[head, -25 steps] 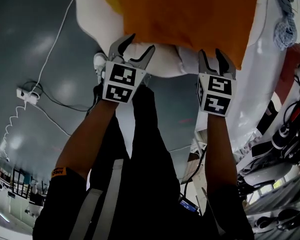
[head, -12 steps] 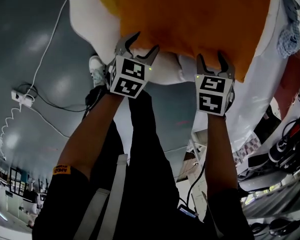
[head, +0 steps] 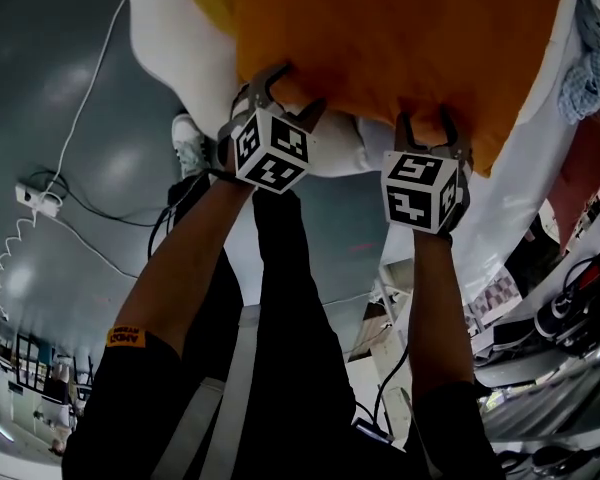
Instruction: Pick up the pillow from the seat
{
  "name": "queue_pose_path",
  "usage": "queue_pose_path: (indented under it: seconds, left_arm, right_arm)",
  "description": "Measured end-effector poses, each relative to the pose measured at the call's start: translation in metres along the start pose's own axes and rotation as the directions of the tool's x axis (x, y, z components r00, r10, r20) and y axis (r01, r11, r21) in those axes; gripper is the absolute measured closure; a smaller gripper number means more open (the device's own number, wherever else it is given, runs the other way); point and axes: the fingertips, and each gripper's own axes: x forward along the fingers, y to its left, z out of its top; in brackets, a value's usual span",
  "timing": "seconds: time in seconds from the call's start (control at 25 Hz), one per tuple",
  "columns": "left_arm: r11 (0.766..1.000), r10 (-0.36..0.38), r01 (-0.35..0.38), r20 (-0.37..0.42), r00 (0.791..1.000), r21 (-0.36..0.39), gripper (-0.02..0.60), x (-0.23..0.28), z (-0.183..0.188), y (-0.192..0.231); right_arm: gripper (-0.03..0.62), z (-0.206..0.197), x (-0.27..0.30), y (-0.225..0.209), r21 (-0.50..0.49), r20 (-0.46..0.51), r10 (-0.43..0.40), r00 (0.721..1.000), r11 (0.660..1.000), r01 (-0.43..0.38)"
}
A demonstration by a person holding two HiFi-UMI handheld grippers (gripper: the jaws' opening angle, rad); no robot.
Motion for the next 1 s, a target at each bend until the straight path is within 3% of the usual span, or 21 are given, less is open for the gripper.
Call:
queue_pose_path:
  seconds: [0.16, 0.36, 0.72, 1.0]
  left_arm:
    - [0.998, 0.012, -0.011, -0.024, 1.0, 0.059, 0.252, 0.011, -0.003, 0.001]
    - [0.997, 0.022, -0.02, -0.021, 1.0, 0.071, 0.28, 0.02, -0.004, 0.001]
    - [0.994, 0.046, -0.045, 0.002, 0.999, 0.095, 0.443, 0.023, 0.005, -0.001]
    - [0.994, 0.057, -0.058, 0.018, 0.998, 0.089, 0.569, 0.012, 0.012, 0.004]
  right_arm:
    - [0.354, -0.001, 0.006, 0.0, -0.033, -0.018, -0.031, 0.999, 0.999, 0.03]
    - [0.388, -0.001, 0.015, -0.001, -0.049, -0.026, -0.042, 0.999, 0.998, 0.041]
    - [0.483, 0.004, 0.019, -0.002, -0.023, 0.009, -0.04, 0.999, 0.999, 0.04]
    - [0.567, 0.019, 0.006, 0.006, 0.058, 0.074, 0.003, 0.997, 0.998, -0.007]
